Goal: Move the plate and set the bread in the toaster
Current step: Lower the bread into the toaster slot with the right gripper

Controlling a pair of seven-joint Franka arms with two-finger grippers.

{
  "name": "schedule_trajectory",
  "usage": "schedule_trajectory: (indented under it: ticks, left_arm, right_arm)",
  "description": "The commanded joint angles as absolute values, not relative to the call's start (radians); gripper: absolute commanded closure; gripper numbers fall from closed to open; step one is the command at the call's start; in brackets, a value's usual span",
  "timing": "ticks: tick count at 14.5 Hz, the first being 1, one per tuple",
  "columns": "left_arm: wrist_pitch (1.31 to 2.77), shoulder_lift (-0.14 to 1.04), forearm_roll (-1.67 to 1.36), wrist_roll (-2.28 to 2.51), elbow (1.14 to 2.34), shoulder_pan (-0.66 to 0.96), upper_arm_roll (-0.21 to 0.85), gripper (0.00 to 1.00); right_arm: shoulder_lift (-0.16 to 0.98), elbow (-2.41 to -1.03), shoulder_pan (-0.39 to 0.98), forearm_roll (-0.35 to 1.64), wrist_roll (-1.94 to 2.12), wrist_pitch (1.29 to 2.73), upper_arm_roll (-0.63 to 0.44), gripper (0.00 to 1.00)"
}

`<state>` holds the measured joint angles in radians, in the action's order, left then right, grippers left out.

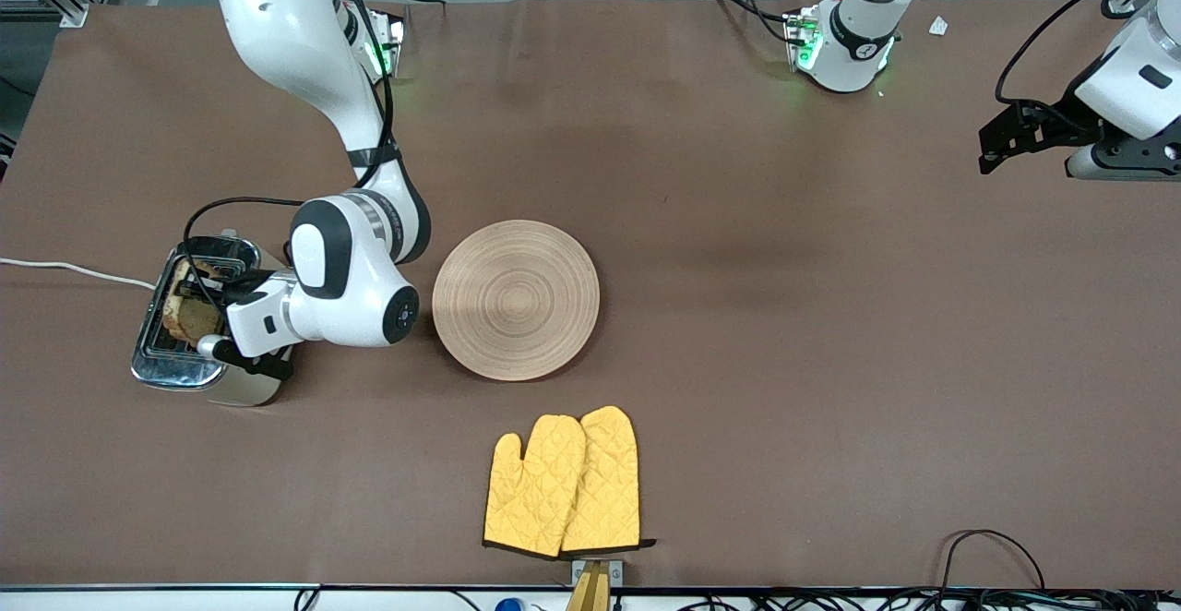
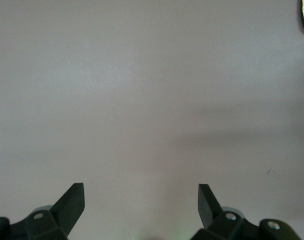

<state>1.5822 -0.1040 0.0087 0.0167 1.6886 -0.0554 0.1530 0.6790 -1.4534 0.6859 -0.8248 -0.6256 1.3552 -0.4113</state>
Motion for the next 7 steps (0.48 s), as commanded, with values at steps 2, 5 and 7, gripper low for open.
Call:
schedule_trajectory:
  ticks: [2, 5, 7]
  left_arm:
    - [1.589, -0.115, -0.002, 0.0, 1.701, -0.063, 0.155, 0.0]
    - [1.589, -0.114, -0.003, 0.0, 1.701, -0.063, 0.155, 0.0]
    - [1.589, -0.114, -0.002, 0.0, 1.701, -0.063, 0.155, 0.0]
  right_arm:
    - [0.707, -1.43, 0.661, -0.778, -0.647, 1.348, -0.407, 0.99]
    - [0.732, -1.43, 0.617, -0.775, -0.667, 1.351, -0.407, 0.98]
    - [0.736, -1.431, 0.594, -0.767, -0.68, 1.368, -0.407, 0.97]
